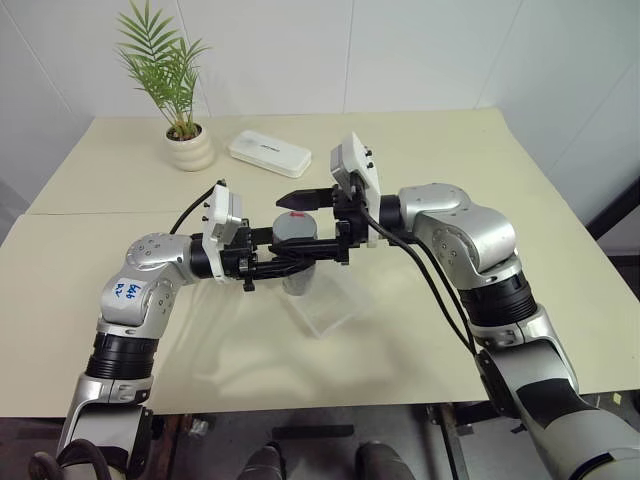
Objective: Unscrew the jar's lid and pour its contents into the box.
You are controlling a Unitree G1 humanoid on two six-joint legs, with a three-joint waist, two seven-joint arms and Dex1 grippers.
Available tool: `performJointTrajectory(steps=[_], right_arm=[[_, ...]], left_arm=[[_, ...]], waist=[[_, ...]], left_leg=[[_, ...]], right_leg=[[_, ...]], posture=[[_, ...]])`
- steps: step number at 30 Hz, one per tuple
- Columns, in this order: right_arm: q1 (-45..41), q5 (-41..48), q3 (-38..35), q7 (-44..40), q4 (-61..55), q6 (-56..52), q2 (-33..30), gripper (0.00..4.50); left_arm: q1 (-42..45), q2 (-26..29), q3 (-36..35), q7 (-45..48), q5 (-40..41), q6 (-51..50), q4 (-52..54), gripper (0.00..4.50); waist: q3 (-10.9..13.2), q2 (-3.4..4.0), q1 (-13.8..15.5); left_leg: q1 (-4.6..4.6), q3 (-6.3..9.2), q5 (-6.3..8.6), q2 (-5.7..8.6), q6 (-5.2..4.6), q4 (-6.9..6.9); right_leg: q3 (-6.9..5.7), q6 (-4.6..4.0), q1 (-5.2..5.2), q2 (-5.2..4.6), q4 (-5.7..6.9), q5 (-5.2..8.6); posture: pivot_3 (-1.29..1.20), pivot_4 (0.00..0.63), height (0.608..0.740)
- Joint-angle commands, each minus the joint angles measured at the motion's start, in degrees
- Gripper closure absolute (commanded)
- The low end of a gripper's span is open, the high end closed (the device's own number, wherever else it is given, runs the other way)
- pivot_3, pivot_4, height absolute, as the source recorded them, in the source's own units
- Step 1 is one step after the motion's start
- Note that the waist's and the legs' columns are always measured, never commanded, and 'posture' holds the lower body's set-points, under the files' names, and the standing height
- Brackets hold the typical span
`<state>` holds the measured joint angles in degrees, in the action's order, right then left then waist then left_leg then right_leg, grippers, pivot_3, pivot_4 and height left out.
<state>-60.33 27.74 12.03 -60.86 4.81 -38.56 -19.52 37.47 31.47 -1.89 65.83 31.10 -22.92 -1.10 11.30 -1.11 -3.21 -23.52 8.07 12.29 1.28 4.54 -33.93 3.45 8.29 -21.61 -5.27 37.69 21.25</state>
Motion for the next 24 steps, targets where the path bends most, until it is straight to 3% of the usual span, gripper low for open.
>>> performJointTrajectory(steps=[1, 24], right_arm=[[-1.4, 0.8, -2.6, -0.2, -0.8, 1.1, 0.0, 0.02], [1.4, 3.0, -4.8, -4.0, -1.3, -0.3, -6.0, 0.02]], left_arm=[[0.2, 0.3, -0.5, 0.6, 1.0, 0.3, 2.1, 2.45], [0.1, 0.6, -0.9, 0.4, 0.9, 0.5, 2.0, 2.45]], waist=[[0.0, 0.0, 0.1], [0.0, 0.0, 0.0]], left_leg=[[0.0, 0.0, 0.0, 0.0, 0.0, 0.0], [0.0, 0.0, 0.0, 0.01, 0.0, 0.0]], right_leg=[[0.0, 0.0, 0.0, -0.01, 0.0, 0.0], [0.0, 0.0, 0.0, -0.01, 0.0, 0.0]], posture=[[0.0, 0.15, 0.74], [0.0, 0.15, 0.74]])
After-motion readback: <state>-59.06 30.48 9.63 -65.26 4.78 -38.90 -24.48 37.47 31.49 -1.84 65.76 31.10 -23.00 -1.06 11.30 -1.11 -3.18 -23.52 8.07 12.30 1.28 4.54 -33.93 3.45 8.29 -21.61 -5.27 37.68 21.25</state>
